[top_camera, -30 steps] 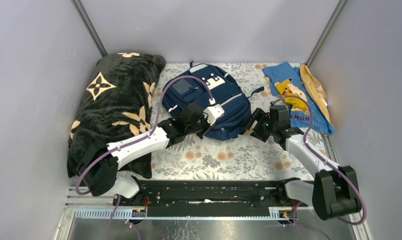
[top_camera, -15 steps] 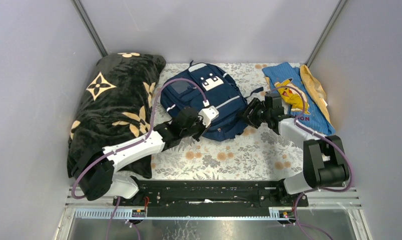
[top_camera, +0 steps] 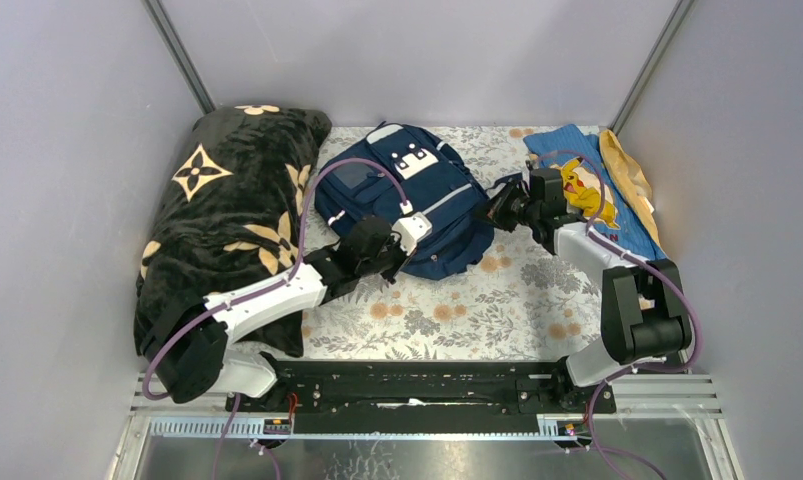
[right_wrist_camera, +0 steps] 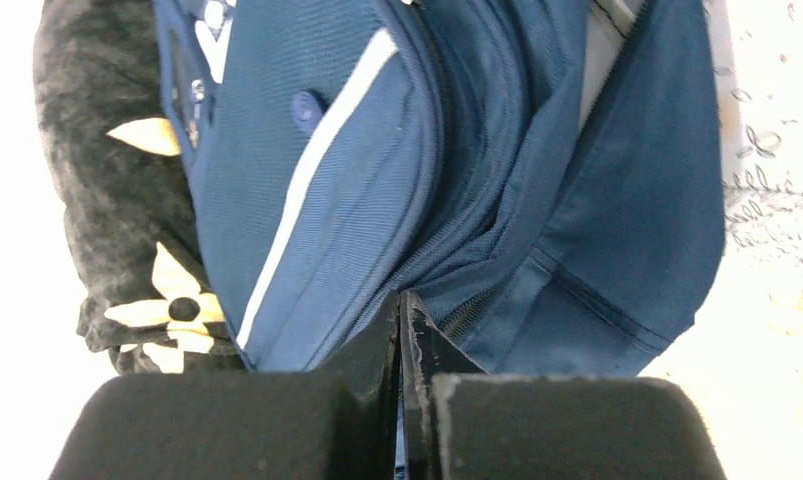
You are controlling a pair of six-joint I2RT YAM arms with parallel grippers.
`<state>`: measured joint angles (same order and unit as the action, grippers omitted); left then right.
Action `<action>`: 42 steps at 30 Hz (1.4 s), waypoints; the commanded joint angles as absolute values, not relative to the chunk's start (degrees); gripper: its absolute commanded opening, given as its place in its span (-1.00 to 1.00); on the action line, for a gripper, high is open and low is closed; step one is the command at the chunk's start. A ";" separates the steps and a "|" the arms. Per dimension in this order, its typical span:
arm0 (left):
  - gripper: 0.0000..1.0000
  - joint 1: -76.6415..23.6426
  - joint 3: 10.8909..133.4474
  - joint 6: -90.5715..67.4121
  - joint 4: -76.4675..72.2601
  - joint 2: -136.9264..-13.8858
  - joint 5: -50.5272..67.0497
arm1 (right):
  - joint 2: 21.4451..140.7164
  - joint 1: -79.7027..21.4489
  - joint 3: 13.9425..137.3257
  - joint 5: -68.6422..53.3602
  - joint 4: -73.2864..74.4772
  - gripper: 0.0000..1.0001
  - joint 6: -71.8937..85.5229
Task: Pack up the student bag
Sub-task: Zip the student bag at the center of the board.
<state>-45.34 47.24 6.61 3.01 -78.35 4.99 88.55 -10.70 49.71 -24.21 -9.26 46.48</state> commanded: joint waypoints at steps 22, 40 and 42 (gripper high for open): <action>-1.00 -45.09 47.23 5.21 -2.74 -75.10 9.36 | 88.65 -6.86 56.96 -21.04 1.04 0.67 39.24; -1.00 -45.09 46.77 3.71 -2.82 -76.30 11.32 | 91.95 -6.92 62.72 -34.24 -10.38 -1.00 43.61; -1.00 -45.09 46.91 3.40 -2.79 -76.29 11.54 | 89.32 -6.90 62.50 -34.56 -12.37 -1.00 43.56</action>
<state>-44.93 46.76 4.97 2.59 -77.91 8.69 97.91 -6.37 60.51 -29.71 -3.77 42.48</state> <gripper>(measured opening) 0.004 0.028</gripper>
